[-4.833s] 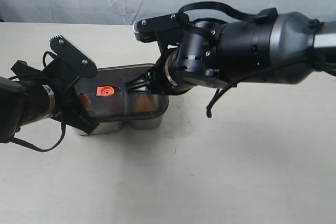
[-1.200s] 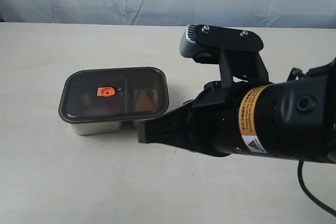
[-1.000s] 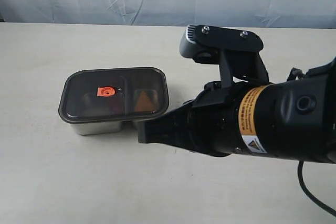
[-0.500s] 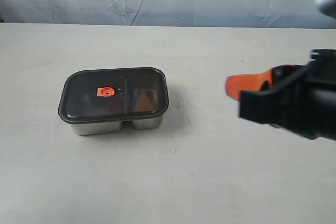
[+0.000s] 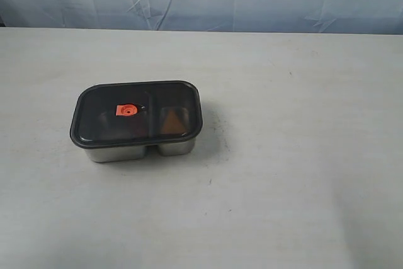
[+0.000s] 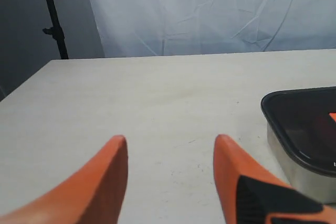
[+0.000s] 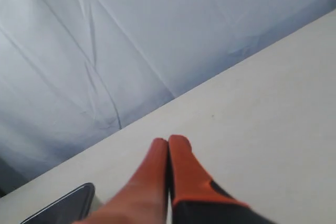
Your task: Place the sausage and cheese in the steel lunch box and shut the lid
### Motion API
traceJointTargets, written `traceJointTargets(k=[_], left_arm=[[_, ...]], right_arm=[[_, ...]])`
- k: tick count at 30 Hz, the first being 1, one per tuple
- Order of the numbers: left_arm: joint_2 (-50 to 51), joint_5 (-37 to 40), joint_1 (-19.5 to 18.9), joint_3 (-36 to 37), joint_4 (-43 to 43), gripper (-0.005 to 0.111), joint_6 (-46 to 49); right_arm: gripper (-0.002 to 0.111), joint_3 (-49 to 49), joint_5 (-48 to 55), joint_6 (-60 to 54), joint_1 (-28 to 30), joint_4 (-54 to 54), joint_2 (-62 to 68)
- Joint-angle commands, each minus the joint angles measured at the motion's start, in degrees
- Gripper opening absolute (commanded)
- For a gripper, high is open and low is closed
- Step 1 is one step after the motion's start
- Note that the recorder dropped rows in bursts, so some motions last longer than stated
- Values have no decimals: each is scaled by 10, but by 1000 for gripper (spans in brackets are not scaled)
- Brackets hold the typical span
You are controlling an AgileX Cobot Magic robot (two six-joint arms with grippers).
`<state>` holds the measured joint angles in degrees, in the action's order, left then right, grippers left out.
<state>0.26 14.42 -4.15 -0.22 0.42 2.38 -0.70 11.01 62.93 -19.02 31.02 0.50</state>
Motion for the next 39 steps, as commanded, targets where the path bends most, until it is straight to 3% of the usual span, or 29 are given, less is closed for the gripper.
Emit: traceJointTargets(k=[1,39], left_arm=[[-3,-6,-3,2,3,49,-24],[-3,-6,-3,2,8,49,-24]], right_arm=[[-1,7,22,-4,64,-34,-5],[-1,7,44,-4,70,-42,-5]])
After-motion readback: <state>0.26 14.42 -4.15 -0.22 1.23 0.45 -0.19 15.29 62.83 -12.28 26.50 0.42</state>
